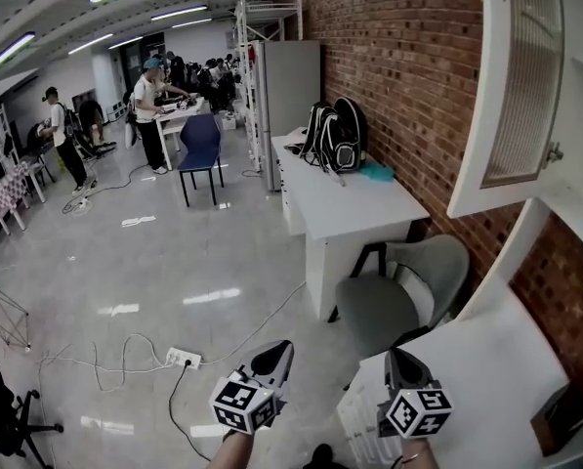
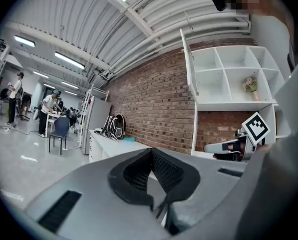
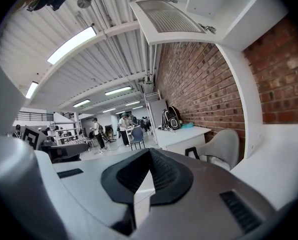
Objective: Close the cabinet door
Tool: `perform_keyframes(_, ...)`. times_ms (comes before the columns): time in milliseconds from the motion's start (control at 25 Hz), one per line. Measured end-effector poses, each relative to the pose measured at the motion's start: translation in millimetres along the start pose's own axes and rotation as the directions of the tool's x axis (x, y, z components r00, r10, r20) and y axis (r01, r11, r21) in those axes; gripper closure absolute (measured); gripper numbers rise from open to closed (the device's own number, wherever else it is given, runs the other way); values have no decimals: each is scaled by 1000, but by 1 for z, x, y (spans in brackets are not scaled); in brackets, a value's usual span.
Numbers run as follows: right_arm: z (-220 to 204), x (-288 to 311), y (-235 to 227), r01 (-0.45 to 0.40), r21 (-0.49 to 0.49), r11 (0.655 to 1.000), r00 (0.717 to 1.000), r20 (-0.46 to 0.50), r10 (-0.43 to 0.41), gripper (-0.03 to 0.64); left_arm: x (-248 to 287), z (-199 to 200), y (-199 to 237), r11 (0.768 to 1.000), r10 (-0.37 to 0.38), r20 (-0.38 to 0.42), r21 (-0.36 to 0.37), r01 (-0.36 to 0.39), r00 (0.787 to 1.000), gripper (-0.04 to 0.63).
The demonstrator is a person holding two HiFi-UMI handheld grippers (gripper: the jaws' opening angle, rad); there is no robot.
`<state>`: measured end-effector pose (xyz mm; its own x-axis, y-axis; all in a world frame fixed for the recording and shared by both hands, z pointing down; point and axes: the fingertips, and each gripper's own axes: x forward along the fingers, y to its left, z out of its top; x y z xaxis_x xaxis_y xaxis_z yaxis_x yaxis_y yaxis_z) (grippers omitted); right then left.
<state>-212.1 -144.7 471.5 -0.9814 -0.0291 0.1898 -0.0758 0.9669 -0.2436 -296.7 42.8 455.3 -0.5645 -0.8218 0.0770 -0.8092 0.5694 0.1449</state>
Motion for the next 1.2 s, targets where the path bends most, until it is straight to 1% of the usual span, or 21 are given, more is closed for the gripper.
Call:
perform_keyframes(120, 13, 1, -24, 34, 4, 999, 999, 23, -34, 616, 37, 16, -9, 999, -43, 26, 23, 43, 999, 586)
perform_keyframes(280, 24, -10, -54, 107, 15, 994, 993, 50, -108, 616, 84, 40, -32, 989, -146, 63, 43, 144, 987, 586)
perform_keyframes(440, 33, -14, -76, 157, 25, 987, 985, 68, -158, 616, 124, 69, -48, 971, -237, 111, 40, 234, 965, 586)
perform_keyframes(560, 36, -16, -91, 211, 24, 977, 974, 84, -212, 616, 151, 86, -63, 946, -323, 146, 56, 318, 935, 586)
perform_keyframes(720, 46, -24, -104, 330, 39, 943, 936, 115, -332, 615, 186, 112, -86, 885, -465, 172, 83, 458, 868, 586)
perform_keyframes(920, 65, -27, -104, 442, 65, 895, 878, 172, -446, 616, 216, 140, -106, 794, -608, 193, 117, 597, 770, 585)
perform_keyframes(1040, 77, -31, -102, 514, 65, 856, 833, 202, -515, 616, 224, 155, -119, 724, -688, 207, 130, 677, 696, 584)
perform_keyframes(1200, 98, -38, -93, 594, 56, 802, 770, 249, -587, 617, 220, 182, -134, 626, -775, 239, 164, 762, 586, 584)
